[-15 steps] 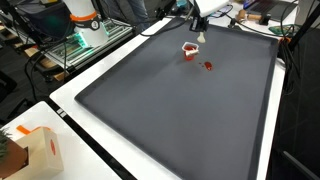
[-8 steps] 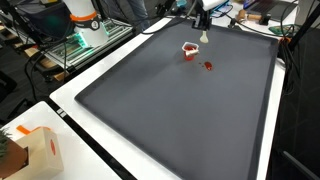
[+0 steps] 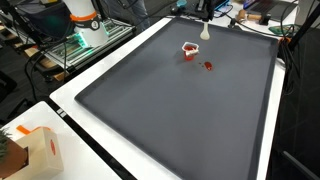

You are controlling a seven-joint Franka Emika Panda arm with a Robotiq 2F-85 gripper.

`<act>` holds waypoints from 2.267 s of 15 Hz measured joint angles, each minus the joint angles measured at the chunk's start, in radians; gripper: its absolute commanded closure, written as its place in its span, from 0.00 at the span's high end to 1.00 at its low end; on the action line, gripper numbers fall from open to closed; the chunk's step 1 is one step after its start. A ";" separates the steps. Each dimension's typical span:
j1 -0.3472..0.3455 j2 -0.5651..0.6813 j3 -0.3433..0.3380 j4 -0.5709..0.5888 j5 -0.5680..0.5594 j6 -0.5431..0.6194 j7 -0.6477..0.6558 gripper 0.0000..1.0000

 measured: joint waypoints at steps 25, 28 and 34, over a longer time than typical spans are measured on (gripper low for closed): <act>0.125 -0.133 0.004 -0.013 -0.372 -0.016 0.295 0.03; 0.125 -0.129 0.003 -0.013 -0.372 -0.016 0.295 0.03; 0.127 -0.095 0.009 -0.051 -0.372 -0.016 0.285 0.03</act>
